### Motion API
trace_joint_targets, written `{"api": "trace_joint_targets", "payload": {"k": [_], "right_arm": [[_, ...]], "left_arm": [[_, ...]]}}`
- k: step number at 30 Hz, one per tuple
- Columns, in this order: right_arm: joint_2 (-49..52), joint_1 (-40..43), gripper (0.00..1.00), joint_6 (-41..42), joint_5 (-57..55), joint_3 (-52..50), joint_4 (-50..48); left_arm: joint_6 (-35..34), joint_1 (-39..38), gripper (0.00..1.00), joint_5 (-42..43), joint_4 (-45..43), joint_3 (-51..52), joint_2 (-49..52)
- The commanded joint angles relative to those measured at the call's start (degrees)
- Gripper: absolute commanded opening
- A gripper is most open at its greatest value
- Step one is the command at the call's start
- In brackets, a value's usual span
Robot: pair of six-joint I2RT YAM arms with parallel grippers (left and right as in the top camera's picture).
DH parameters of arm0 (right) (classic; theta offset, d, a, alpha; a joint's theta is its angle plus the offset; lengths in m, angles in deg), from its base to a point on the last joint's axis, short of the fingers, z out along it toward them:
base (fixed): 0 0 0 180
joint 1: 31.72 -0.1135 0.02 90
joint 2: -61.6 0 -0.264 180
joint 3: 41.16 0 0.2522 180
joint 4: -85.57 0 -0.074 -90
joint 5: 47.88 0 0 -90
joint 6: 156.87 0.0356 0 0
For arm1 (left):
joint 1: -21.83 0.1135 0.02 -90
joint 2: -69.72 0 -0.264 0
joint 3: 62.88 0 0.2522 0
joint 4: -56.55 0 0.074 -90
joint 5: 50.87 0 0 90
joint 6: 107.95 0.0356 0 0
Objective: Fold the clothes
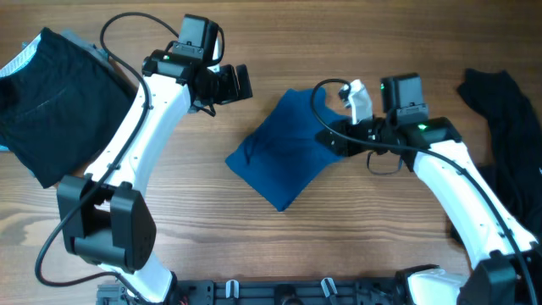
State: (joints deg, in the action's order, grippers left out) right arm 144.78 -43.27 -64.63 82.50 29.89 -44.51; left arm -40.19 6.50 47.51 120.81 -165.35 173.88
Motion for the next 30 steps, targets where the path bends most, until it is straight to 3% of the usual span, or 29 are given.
{"api": "trace_joint_targets", "payload": {"k": [1, 8, 10, 15, 20, 26, 30], "right_arm": [[3.7, -3.0, 0.35, -1.2, 14.9, -3.0, 0.7], [17.0, -12.2, 0.35, -1.1, 16.4, -4.9, 0.2], [20.6, -12.5, 0.33, 0.2, 11.2, -4.9, 2.1], [23.3, -9.3, 0.31, 10.0, -17.0, -4.7, 2.5], [23.3, -3.9, 0.32, 9.7, -22.7, -2.7, 0.9], [18.9, 0.8, 0.31, 6.3, -20.2, 4.5, 12.8], [11.9, -0.4, 0.31, -1.9, -1.6, 5.9, 13.8]], "left_arm": [[-0.7, 0.7, 1.0, -0.8, -2.3, -0.1, 3.1], [-0.7, 0.7, 1.0, -0.7, 0.8, 0.6, 7.8], [-0.7, 0.7, 1.0, -0.7, 2.1, 0.6, 8.2], [-0.7, 0.7, 1.0, -0.7, 2.9, 0.6, 8.2], [-0.7, 0.7, 1.0, -0.3, 3.6, 0.6, 8.2], [-0.7, 0.7, 1.0, -0.3, 4.5, 0.6, 8.2], [-0.7, 0.7, 1.0, -0.3, 4.2, 0.6, 8.2]]}}
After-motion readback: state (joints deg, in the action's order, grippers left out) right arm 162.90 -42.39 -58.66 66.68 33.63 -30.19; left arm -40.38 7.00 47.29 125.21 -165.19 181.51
